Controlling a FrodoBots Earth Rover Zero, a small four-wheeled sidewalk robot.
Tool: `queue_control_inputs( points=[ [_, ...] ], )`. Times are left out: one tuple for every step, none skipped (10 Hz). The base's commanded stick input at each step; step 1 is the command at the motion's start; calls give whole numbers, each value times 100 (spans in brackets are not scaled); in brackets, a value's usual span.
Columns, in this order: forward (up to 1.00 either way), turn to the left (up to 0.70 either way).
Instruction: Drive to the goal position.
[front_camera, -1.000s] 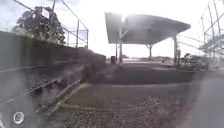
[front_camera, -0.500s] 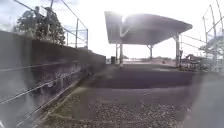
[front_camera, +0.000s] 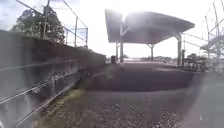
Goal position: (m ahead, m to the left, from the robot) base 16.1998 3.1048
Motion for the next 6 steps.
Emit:
queue_control_inputs(
  points=[
    [50,0],
    [50,0],
    [50,0],
    [50,0],
    [50,0],
    [50,0]
  ],
)
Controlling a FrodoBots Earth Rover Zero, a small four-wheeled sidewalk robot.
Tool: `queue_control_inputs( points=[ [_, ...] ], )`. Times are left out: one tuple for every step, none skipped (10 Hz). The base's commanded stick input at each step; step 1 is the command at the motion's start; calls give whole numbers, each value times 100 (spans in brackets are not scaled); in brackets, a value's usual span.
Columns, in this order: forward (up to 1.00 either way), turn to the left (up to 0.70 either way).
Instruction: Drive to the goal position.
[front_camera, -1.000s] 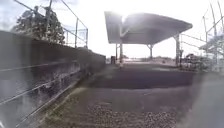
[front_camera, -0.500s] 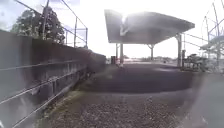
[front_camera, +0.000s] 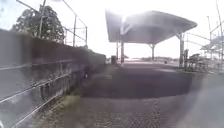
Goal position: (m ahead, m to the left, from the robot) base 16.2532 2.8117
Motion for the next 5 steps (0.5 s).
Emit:
queue_control_inputs(
  points=[
    [50,0],
    [50,0],
    [50,0],
    [50,0],
    [50,0]
  ],
)
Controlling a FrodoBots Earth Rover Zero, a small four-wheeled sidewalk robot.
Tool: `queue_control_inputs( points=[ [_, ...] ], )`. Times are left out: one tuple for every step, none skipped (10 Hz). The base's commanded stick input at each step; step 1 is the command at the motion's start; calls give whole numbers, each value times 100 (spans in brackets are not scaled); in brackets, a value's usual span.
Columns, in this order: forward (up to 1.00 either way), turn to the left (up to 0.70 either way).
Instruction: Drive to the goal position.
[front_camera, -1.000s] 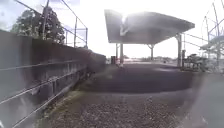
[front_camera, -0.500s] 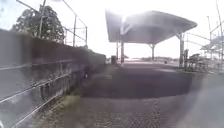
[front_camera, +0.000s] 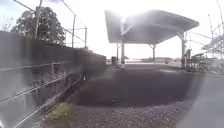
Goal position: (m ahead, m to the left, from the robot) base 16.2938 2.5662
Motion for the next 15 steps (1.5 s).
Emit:
queue_control_inputs(
  points=[
    [50,0],
    [50,0],
    [50,0],
    [50,0],
    [50,0],
    [50,0],
    [50,0],
    [50,0],
    [50,0],
    [50,0],
    [50,0],
    [50,0],
    [50,0],
    [50,0],
    [50,0]
  ],
)
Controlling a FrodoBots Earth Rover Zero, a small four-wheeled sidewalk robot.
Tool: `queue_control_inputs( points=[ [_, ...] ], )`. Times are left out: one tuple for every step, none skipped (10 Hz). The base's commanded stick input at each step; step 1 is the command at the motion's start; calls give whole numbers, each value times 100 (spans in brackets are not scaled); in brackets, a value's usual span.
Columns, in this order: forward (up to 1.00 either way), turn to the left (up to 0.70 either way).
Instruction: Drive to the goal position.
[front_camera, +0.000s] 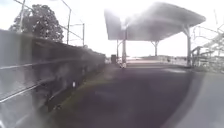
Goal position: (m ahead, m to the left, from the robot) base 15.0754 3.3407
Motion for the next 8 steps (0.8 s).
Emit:
queue_control_inputs(
  points=[
    [50,0],
    [50,0],
    [50,0],
    [50,0],
    [50,0],
    [50,0],
    [50,0],
    [50,0]
  ],
)
